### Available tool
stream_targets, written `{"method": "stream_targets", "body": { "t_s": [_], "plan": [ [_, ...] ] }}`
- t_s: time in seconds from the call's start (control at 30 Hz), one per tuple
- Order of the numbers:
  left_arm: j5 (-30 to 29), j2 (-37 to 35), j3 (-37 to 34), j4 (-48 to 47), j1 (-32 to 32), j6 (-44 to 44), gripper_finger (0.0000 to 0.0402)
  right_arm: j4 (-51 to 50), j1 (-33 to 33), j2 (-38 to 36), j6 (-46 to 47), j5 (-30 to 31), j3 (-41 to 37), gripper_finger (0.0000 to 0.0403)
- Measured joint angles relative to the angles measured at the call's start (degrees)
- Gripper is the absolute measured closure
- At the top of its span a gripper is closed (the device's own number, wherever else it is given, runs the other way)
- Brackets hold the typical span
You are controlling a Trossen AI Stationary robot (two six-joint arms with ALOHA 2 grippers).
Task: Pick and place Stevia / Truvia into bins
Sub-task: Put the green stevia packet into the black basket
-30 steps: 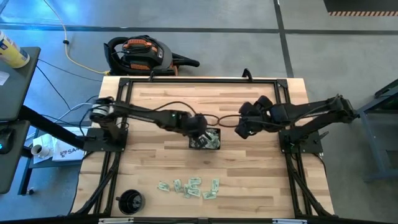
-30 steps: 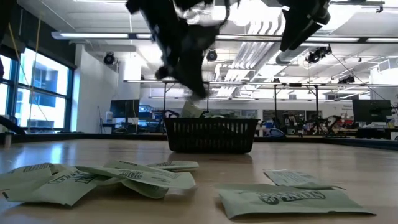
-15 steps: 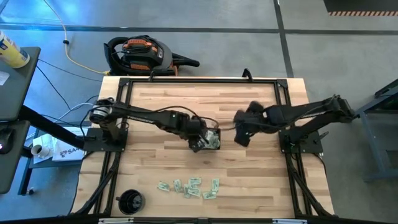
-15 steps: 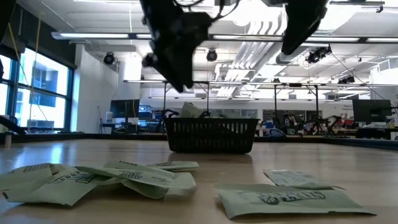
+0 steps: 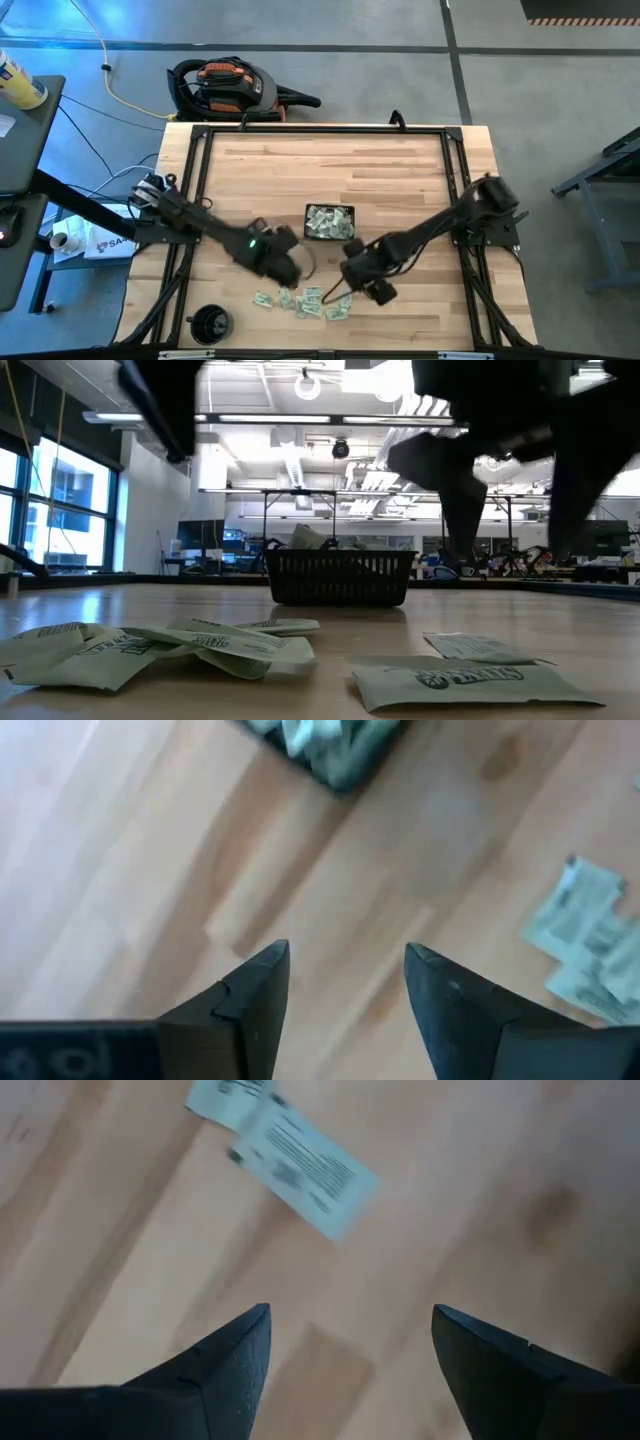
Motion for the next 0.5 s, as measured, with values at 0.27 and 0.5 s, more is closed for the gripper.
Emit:
{"method": "stream_targets", "body": {
  "t_s": [0.27,0.5],
  "plan": [
    [-0.67,-0.04,0.00,-7.82,-10.92,-24.15,0.0186,13.44,2.93,6.64,-6.09,-1.86,0.04,0.0137],
    [-0.16,-0.04,0.00,-11.97,-18.19,-40.83,0.0192,19.67,3.38,10.34,-7.48,-0.69,0.17,0.0139]
  ]
}}
